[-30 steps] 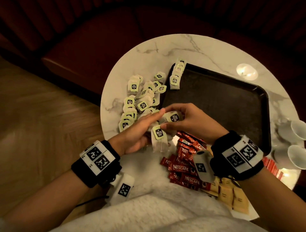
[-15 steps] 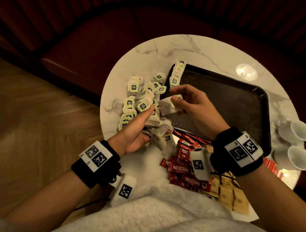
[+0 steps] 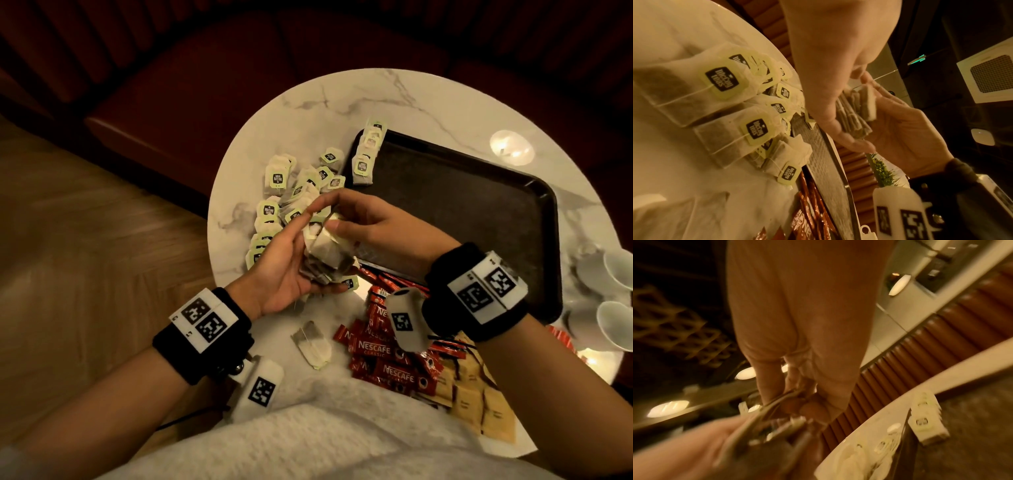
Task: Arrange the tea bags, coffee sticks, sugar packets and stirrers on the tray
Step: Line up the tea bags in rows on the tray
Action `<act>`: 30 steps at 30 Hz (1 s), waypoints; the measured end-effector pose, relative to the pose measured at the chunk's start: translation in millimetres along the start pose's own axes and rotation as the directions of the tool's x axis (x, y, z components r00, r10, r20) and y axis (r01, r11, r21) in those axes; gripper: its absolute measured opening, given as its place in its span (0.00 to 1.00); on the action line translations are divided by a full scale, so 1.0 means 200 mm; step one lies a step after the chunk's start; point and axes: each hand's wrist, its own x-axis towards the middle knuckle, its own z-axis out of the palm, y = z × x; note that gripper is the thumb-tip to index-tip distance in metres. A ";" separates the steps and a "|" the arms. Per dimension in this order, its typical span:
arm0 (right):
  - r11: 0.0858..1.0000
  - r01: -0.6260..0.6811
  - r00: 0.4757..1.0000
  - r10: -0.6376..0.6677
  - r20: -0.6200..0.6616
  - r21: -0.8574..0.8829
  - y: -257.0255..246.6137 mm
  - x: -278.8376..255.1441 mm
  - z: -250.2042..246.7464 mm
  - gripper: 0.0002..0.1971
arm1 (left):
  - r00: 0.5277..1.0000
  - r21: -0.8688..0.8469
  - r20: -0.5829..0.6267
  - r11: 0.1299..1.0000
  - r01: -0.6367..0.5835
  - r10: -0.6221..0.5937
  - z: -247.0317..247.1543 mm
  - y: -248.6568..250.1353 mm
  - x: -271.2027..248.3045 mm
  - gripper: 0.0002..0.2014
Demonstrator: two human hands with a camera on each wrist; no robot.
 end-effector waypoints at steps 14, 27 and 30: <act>0.828 0.199 0.974 -0.107 0.202 -0.524 0.28 -0.13 0.20 0.05 | 0.968 0.055 -0.152 0.980 -0.193 0.199 -0.21 -0.06 -0.10 0.18; 0.565 0.286 0.893 0.135 0.428 -0.774 0.40 -0.13 0.47 0.25 | 0.955 0.057 -0.243 0.985 -0.163 0.172 -0.25 -0.10 -0.14 0.10; 0.641 0.223 0.894 0.166 0.416 -0.734 0.40 -0.13 0.45 0.15 | 0.957 0.030 -0.239 0.987 -0.160 0.163 -0.25 -0.09 -0.14 0.12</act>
